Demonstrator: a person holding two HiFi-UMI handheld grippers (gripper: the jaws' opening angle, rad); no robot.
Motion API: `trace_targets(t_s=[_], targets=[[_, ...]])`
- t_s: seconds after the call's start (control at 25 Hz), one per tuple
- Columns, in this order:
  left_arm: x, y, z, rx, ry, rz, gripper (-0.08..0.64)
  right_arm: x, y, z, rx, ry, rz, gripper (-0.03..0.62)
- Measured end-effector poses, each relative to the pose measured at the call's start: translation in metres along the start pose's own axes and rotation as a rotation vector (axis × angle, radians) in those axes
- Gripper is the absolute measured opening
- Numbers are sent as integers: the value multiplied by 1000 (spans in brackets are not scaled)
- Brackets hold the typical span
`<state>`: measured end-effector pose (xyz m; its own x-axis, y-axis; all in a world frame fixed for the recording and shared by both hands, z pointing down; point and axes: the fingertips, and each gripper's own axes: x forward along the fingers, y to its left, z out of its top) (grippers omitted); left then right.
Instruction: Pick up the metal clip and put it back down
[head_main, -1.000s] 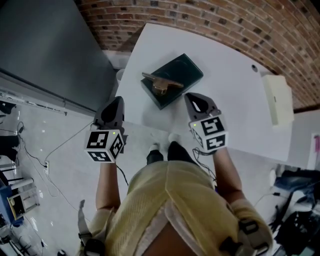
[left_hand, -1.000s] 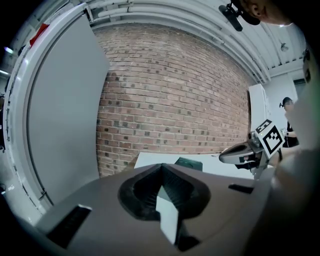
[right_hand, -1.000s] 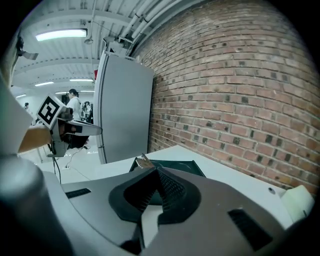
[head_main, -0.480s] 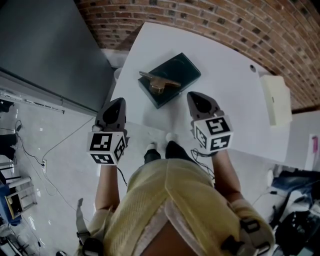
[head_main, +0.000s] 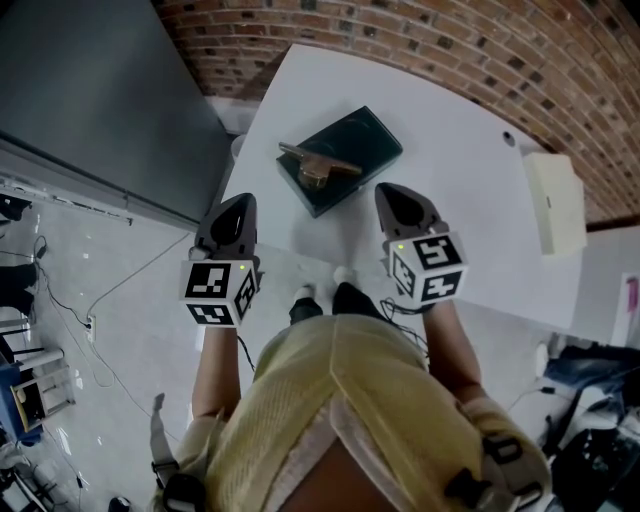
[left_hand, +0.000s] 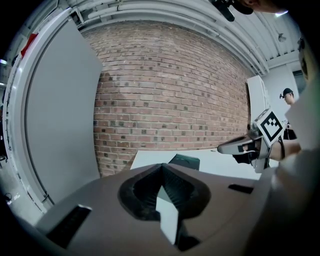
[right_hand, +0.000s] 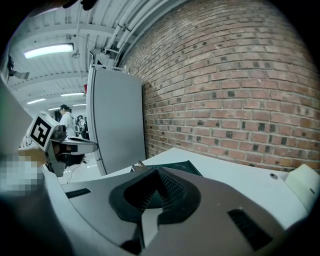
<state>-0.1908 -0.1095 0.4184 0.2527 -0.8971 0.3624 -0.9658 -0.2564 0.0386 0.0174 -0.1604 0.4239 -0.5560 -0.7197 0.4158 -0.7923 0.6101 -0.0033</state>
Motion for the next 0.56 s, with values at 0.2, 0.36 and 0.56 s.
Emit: trace_targets(t_s=[0.2, 0.36, 0.56], targets=[[3, -1, 3, 9, 6, 11, 2, 1, -2, 5, 30, -25, 4, 3], [5, -5, 9, 6, -13, 0, 2, 4, -2, 4, 40, -32, 16, 3], [7, -6, 16, -13, -30, -9, 3, 8, -4, 4, 55, -42, 23, 3]])
